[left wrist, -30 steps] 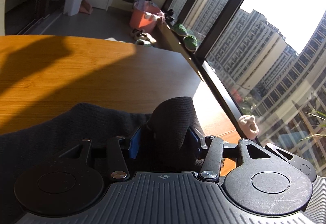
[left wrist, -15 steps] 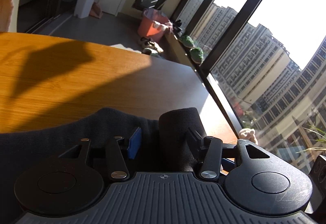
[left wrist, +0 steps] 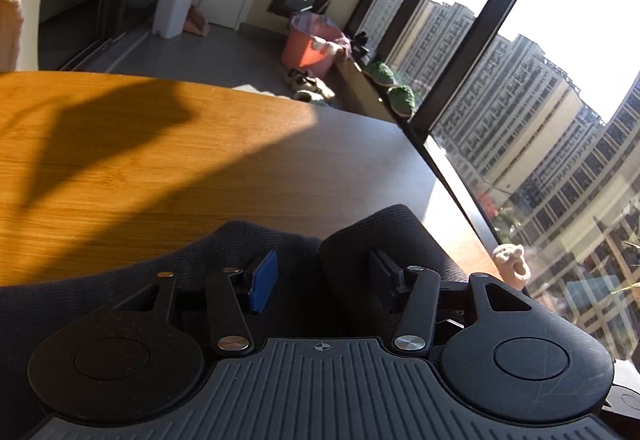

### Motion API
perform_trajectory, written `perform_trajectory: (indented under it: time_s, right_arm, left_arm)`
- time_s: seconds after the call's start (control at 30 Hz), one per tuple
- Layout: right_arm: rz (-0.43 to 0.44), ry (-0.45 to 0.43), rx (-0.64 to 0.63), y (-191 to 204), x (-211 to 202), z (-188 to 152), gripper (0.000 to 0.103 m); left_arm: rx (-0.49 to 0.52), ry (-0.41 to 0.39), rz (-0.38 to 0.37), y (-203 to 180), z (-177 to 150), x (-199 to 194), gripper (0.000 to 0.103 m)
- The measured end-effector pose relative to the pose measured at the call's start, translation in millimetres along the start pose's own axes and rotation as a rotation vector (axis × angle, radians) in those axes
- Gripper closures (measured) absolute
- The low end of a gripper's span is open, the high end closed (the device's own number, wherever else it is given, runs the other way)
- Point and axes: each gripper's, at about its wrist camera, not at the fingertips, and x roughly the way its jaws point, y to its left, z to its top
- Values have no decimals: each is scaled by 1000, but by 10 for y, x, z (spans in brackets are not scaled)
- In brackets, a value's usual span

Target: Fold clothes

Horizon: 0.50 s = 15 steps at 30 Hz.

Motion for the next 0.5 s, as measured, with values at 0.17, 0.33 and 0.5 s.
perform_trajectory:
  time_s: [0.17, 0.33, 0.5]
  right_arm:
    - [-177, -13, -253, 179, -40, 68, 68]
    - [-287, -26, -528, 536, 49, -79, 67]
    - [-377, -60, -807, 937, 219, -334, 67]
  left_arm:
    - [16, 3, -59, -170, 106, 110, 49]
    - [17, -66, -96, -297, 148, -172, 42]
    - [62, -100, -86, -450, 176, -329, 36]
